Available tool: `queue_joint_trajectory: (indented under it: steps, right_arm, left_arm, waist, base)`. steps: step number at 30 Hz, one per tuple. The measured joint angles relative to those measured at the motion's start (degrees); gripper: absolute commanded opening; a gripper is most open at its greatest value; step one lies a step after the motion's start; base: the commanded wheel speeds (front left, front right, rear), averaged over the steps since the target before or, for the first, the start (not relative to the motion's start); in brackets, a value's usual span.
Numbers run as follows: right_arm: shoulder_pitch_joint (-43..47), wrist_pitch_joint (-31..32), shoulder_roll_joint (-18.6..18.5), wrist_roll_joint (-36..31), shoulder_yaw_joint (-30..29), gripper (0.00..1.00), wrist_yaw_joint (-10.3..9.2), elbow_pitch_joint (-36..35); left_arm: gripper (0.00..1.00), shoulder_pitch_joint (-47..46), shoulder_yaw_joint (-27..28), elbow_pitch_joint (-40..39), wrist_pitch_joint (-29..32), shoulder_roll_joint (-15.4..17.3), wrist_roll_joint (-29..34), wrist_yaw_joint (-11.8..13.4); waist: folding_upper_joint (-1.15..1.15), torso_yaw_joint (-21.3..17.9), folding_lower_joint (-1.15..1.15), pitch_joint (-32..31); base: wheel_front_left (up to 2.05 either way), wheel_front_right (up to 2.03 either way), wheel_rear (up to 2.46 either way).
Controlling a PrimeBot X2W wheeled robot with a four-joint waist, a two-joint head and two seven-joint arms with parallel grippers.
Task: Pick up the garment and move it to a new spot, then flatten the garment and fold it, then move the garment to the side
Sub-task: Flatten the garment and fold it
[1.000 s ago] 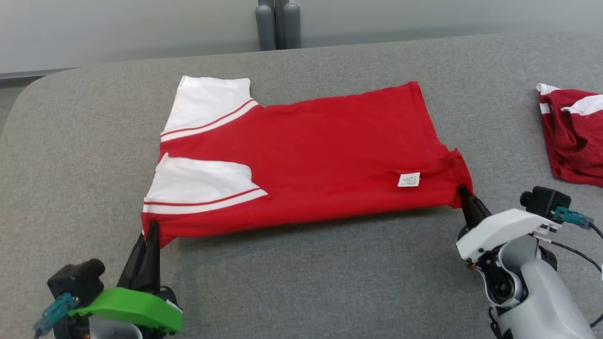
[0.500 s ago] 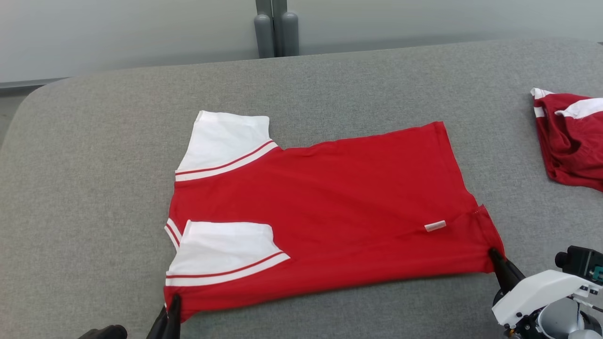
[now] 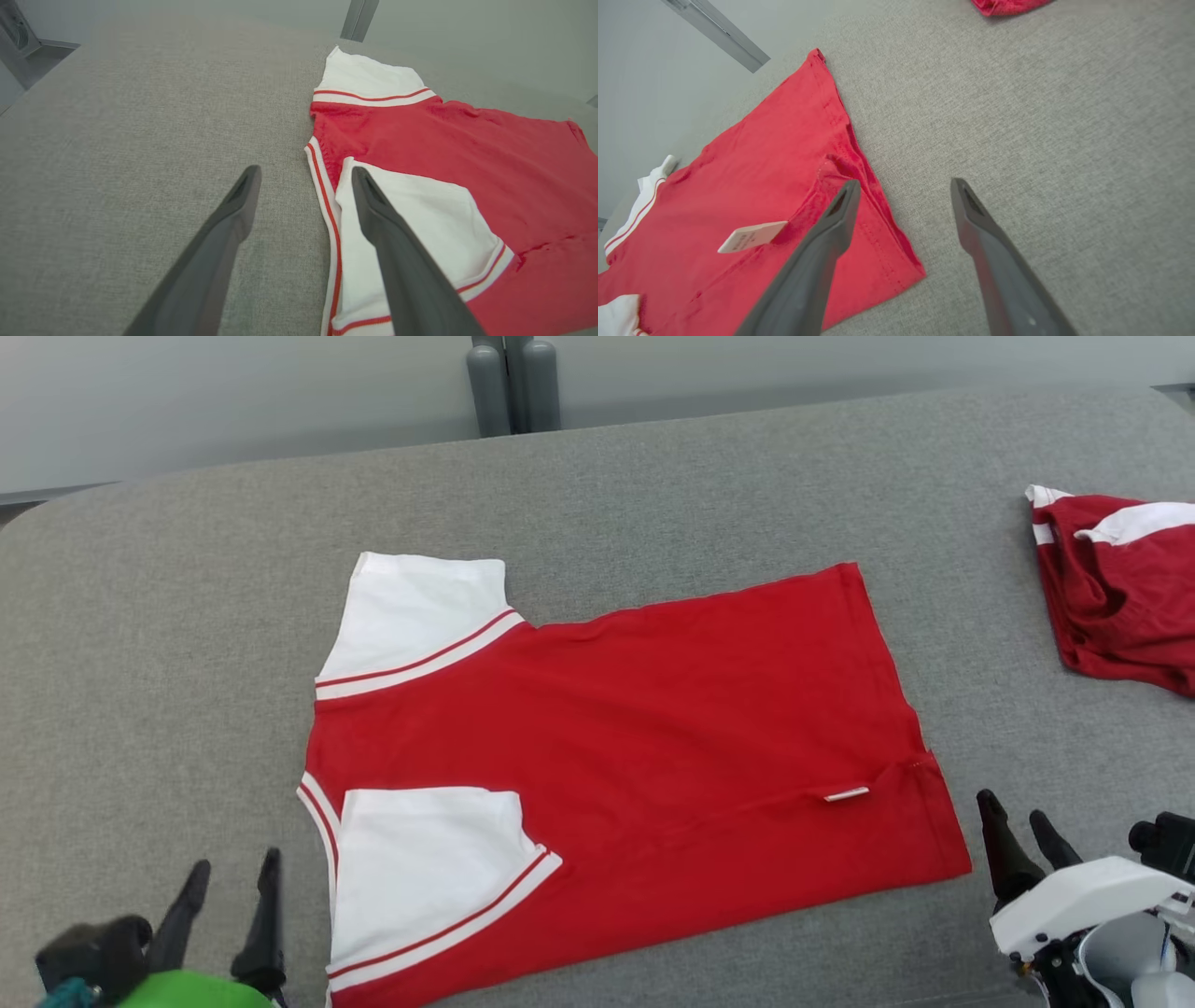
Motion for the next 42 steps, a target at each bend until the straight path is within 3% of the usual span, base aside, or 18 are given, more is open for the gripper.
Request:
queue_joint_trajectory:
  steps: [7, 11, 18, 25, 38, 39, 41, 42]
  right_arm:
    - [-4.26, -2.56, 0.01, -3.36, 2.70, 1.00, 0.00, -3.44]
    - [-7.62, -3.03, -0.04, -3.74, 5.38, 1.00, 0.00, -4.05]
    - [-12.96, -2.91, -0.01, -4.89, 10.44, 1.00, 0.00, -4.59]
    - [-16.01, -3.65, -0.01, -4.65, 11.18, 1.00, 0.00, -4.98]
    - [-17.75, -4.65, -0.15, -4.63, 12.10, 1.00, 0.00, -6.06]
    - [-17.84, -4.65, -0.19, -4.60, 12.13, 1.00, 0.00, -6.26]
    - [-18.29, -4.63, -0.49, -4.56, 12.34, 1.00, 0.00, -6.86]
    - [-18.60, -4.55, -0.77, -4.59, 12.36, 1.00, 0.00, -7.09]
  left_arm:
    - [1.00, -12.59, -1.88, 1.59, 5.31, 4.39, 2.05, -1.29]
    - [1.00, -21.90, -3.90, 7.47, 10.27, 5.09, 2.37, -1.78]
    - [1.00, -37.84, -5.75, 18.04, 13.11, 6.08, 4.81, -1.72]
    - [1.00, -49.32, -6.17, 27.08, 15.78, 6.50, 5.64, -0.71]
    - [1.00, -57.62, -8.21, 35.99, 16.07, 7.84, 7.79, -0.98]
    - [0.64, -57.81, -8.35, 36.31, 16.06, 7.89, 7.79, -1.14]
    - [0.11, -58.11, -8.86, 36.87, 15.85, 7.91, 7.80, -1.41]
    - [0.00, -58.21, -9.17, 37.13, 15.48, 7.87, 7.86, -1.55]
  waist:
    - [0.00, -1.81, 0.00, 1.82]
    - [0.00, -2.88, 0.00, 3.92]
    - [0.00, -4.80, 0.00, 9.13]
    - [0.00, -6.41, 0.00, 14.94]
    - [0.00, -9.31, 0.01, 20.69]
    - [0.00, -9.39, 0.01, 20.74]
    - [0.00, -9.36, 0.01, 20.71]
    - [0.00, -9.29, 0.01, 20.64]
  base:
    - [0.00, 0.00, 0.00]
    - [0.00, 0.00, 0.00]
    - [0.00, 0.00, 0.00]
    - [0.00, 0.00, 0.00]
    - [0.00, 0.00, 0.00]
    - [0.00, 0.00, 0.00]
    - [0.00, 0.00, 0.00]
    - [0.00, 0.00, 0.00]
